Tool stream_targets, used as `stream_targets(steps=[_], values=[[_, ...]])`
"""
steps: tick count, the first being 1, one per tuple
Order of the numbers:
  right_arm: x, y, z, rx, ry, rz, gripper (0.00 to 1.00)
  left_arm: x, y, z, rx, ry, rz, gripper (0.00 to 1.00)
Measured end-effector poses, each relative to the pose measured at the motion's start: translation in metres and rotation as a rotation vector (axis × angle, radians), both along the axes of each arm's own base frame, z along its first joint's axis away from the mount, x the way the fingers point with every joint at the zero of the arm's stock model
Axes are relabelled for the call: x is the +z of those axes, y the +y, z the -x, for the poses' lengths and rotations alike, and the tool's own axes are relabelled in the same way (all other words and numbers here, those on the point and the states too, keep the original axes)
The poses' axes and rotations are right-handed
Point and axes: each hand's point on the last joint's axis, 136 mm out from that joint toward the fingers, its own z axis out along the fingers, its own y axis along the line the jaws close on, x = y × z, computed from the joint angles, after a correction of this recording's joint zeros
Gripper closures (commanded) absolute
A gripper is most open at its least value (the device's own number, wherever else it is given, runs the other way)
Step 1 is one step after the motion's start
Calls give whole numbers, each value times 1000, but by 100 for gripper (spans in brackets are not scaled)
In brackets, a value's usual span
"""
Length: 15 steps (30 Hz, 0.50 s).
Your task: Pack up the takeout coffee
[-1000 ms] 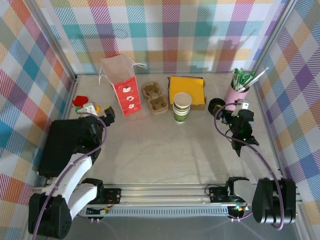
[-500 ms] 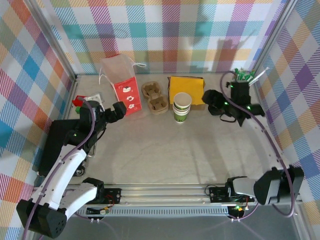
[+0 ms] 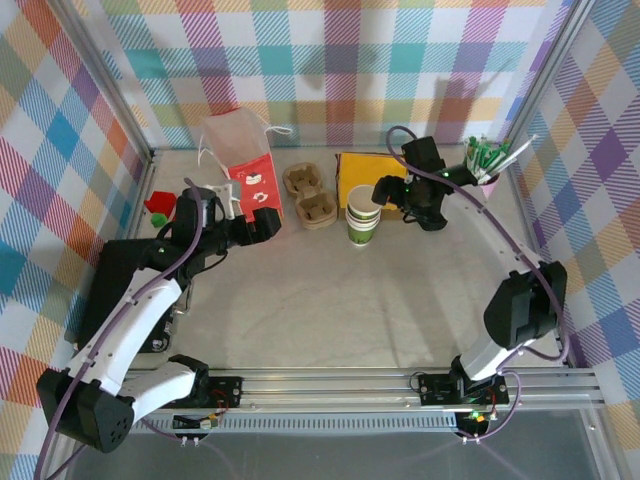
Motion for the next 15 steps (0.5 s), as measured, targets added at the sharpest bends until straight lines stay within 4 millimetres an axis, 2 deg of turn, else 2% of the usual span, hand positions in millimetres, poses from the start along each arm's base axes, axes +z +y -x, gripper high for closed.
stream_targets(steps=[2,6,11,15], values=[[-6,3,-5,0,16,14,23,0,-4,2,-20,4,8,3],[-13,13,-14,14,32,29,37,1,-7,4,-37,5,17,3],[-16,19,-22,24,46,37,46,2,-11,7,-53,8,23,3],[-20,21,-25,25,57,41,59,2,-13,8,-64,9,26,3]])
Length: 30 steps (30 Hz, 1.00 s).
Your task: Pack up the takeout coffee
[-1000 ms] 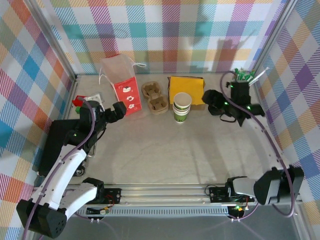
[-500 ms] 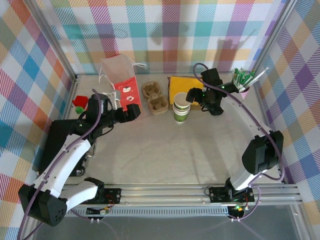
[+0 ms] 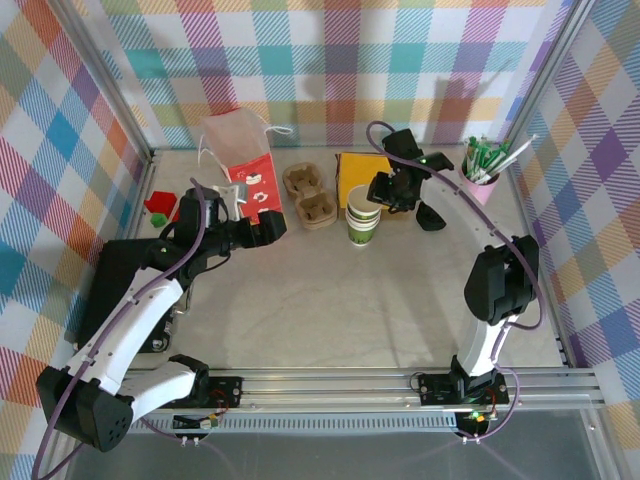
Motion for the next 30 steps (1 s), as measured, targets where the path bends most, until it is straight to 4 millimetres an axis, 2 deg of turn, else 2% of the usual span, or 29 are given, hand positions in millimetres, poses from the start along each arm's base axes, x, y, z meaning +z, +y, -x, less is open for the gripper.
stream_targets(steps=[4,10,18,24,30], values=[[-4,0,1,3,16,9,67,0,0,0,1,0,-1,3],[-6,0,1,5,30,14,87,0,-1,0,-3,0,-1,3],[-1,5,1,21,36,22,96,0,-1,1,-4,0,-1,3],[24,8,-1,47,8,27,98,0,-1,1,-4,0,-1,3],[63,7,0,71,-40,26,97,-4,-2,-1,-4,10,-5,3]])
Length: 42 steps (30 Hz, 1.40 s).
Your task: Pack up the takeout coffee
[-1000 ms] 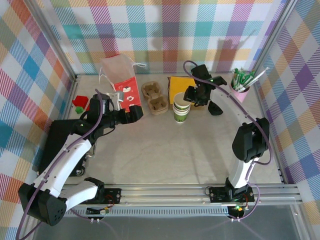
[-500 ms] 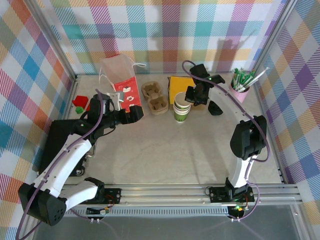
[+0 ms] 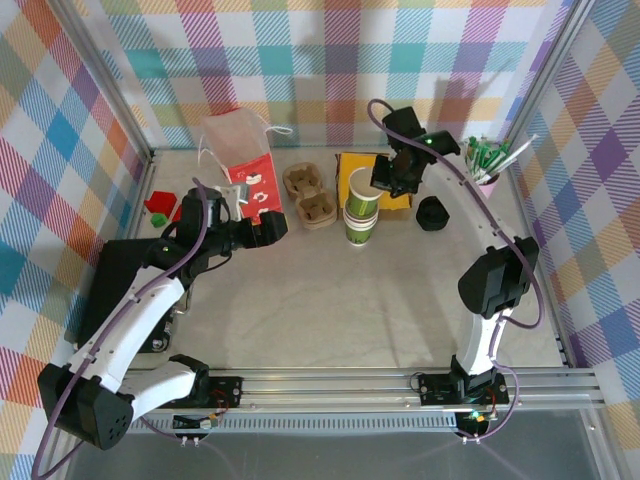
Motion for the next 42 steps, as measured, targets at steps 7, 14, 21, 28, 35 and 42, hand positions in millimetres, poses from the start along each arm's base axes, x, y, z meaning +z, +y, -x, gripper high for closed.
stream_targets(steps=[7,14,21,28,35,42], values=[[51,-5,12,35,-79,-3,97,5,1,-2,11,-13,-2,3],[82,-17,68,90,-128,8,97,17,4,-5,30,-45,-3,3],[41,-39,139,133,-77,38,96,19,7,-6,44,-57,-7,3],[-50,-39,170,155,16,37,95,24,6,-9,46,-79,1,3],[-109,-19,175,175,67,37,94,24,5,-10,47,-88,6,3],[-123,3,164,184,51,21,93,23,5,-10,48,-87,7,3]])
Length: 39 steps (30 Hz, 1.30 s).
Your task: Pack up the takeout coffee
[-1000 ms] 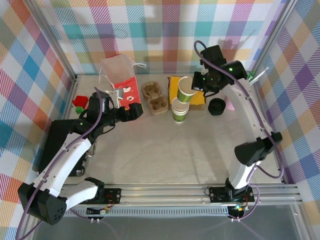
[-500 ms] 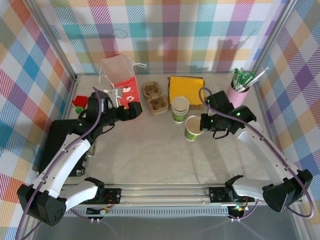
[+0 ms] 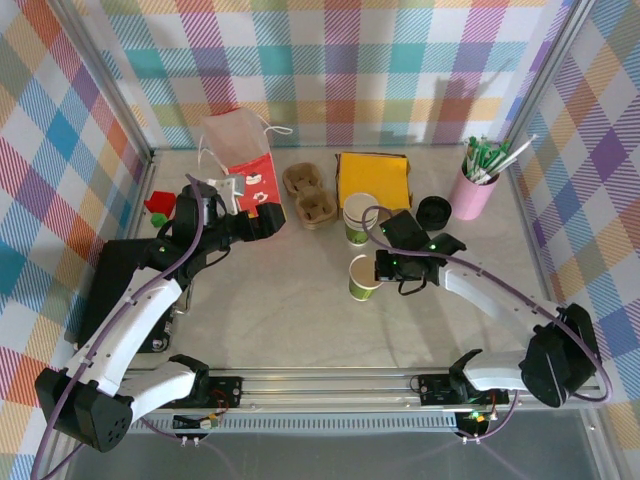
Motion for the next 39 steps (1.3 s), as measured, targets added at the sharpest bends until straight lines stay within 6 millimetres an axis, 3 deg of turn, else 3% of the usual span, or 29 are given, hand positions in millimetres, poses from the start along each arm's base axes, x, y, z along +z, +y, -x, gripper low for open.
stream_targets(steps=[4,7,9,12,16,19,25,30,36,39], values=[[-14,7,0,1,31,25,93,-3,2,-1,9,5,-6,3],[-14,11,-3,-6,27,21,90,-4,3,-2,21,3,-13,3],[-15,14,-5,-9,27,24,83,-4,4,-2,24,3,-14,3],[-18,17,-4,-6,37,34,65,-4,4,-2,24,3,-14,3],[-17,13,-1,-11,50,55,60,-4,5,-3,29,3,-17,3],[-4,12,-4,-16,36,68,59,-5,5,-3,32,2,-19,3],[50,6,-22,-27,-91,87,56,-4,8,-3,44,-2,-24,3],[81,-23,-40,-84,-175,137,55,1,10,2,47,-12,-22,3],[82,-85,-81,-248,-162,189,55,7,12,7,47,-25,-16,3],[75,-105,-108,-304,-135,202,54,9,13,8,47,-31,-15,3]])
